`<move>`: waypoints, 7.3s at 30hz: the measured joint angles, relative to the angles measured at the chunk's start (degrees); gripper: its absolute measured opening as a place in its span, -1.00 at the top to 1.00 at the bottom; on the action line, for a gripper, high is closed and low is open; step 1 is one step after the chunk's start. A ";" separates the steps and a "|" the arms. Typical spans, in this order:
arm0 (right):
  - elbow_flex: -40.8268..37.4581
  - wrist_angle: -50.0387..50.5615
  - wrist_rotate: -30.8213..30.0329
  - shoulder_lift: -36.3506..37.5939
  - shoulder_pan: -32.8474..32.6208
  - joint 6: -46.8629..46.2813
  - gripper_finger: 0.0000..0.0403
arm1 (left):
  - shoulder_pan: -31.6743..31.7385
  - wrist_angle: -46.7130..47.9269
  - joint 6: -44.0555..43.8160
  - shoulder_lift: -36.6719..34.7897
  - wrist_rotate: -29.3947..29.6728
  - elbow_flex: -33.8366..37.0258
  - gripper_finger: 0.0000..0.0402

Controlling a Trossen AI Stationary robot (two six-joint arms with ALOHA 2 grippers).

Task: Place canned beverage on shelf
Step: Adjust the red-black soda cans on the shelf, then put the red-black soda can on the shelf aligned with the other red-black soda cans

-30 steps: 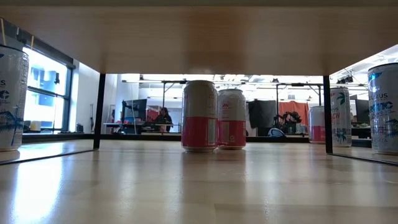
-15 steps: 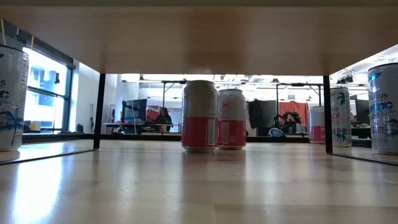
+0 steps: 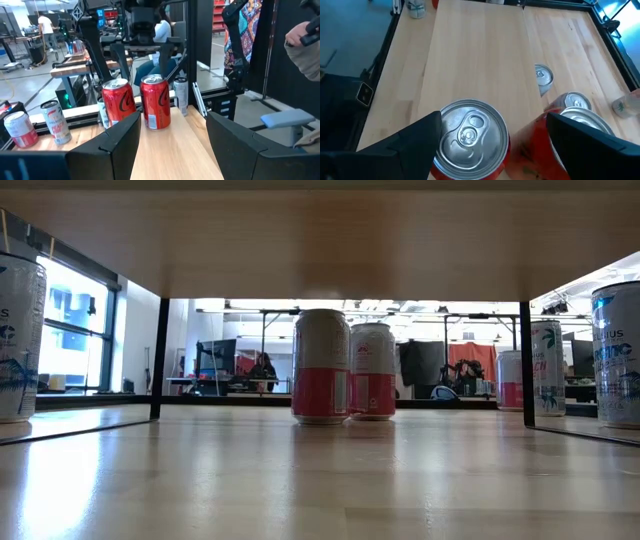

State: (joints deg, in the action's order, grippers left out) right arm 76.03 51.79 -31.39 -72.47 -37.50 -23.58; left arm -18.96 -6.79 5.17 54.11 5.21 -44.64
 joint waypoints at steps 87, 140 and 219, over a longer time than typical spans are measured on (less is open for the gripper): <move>-0.02 4.14 -4.79 1.92 -0.03 -1.92 -0.71 | 0.00 0.51 -0.63 0.00 -0.02 0.00 -0.07; 0.98 7.28 -7.36 0.79 0.01 -2.40 -0.71 | 0.00 0.94 -1.07 0.00 -0.04 0.00 -0.07; 8.28 -23.00 -28.38 -2.32 -3.28 18.16 -0.71 | -39.71 83.81 -86.03 11.09 -6.32 -22.88 -0.07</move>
State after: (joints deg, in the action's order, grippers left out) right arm 84.31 28.79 -59.77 -74.79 -40.79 -5.41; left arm -58.67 77.02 -80.86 65.20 -1.11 -67.53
